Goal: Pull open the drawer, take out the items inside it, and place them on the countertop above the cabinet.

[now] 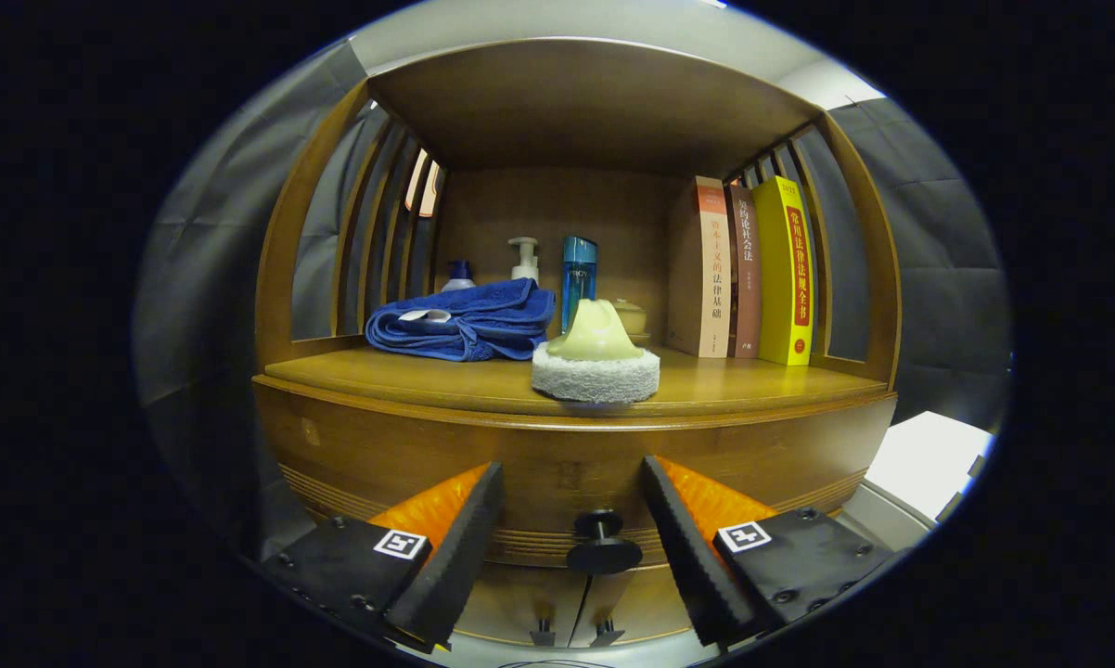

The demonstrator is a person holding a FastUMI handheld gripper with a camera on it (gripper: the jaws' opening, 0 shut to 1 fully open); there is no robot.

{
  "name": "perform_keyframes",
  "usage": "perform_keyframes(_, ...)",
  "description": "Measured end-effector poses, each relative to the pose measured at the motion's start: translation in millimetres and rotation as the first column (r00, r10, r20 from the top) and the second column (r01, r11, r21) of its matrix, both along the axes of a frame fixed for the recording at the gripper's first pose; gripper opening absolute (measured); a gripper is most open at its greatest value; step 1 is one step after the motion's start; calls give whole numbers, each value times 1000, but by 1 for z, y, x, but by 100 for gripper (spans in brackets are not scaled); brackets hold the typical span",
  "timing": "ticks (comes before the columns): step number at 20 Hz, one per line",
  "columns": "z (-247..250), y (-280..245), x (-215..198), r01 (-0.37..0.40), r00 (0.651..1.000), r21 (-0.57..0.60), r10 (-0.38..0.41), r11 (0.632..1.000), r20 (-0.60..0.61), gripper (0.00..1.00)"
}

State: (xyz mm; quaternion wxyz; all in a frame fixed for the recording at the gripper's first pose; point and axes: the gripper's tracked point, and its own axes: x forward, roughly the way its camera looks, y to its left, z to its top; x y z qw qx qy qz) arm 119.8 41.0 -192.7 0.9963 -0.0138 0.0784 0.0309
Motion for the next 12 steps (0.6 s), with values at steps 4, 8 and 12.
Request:
perform_keyframes(4,-2,-1,-1,22,999,34,-21,999,-30,98)
perform_keyframes(8,27,-1,-20,14,1000,-9,-14,1000,16,99)
perform_keyframes(12,63,-2,-47,26,999,19,-27,999,40,99)
